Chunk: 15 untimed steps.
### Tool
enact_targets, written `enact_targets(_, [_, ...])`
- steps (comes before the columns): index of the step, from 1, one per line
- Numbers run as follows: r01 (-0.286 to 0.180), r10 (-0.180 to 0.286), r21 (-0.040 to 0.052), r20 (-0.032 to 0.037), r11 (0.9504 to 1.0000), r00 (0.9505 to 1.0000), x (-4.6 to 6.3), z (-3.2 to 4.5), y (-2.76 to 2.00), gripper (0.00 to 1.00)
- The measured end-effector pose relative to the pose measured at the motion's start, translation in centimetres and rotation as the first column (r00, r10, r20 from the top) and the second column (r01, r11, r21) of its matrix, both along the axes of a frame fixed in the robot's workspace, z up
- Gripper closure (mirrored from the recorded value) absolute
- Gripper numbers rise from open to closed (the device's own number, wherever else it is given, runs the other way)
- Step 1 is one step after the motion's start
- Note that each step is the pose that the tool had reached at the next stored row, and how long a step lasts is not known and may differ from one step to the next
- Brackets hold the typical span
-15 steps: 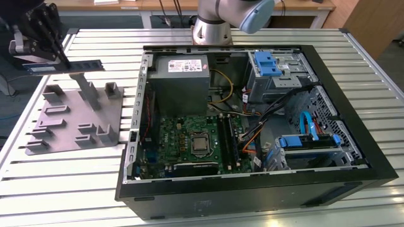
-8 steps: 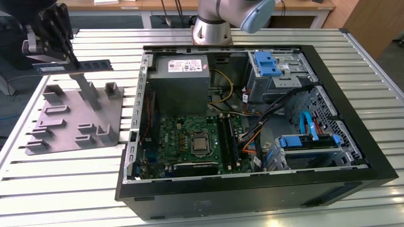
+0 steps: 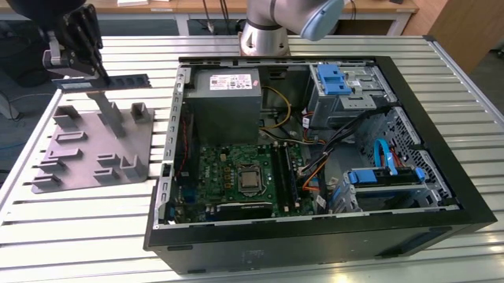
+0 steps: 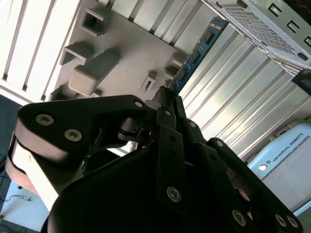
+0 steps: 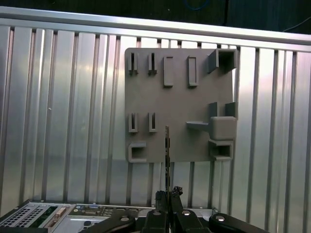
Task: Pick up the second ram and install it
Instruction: 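Pick up the second ram and move it above second insertion slot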
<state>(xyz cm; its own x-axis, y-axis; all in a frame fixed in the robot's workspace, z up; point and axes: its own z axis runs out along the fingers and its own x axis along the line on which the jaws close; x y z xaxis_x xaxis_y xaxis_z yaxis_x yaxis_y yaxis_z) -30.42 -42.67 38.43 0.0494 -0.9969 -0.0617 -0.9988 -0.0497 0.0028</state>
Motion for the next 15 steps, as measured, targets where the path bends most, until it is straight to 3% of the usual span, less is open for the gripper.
enact_targets(15, [0.0, 0.0, -0.0001, -0.0001, 1.0, 1.0, 2.5, 0.0, 0.0, 0.86])
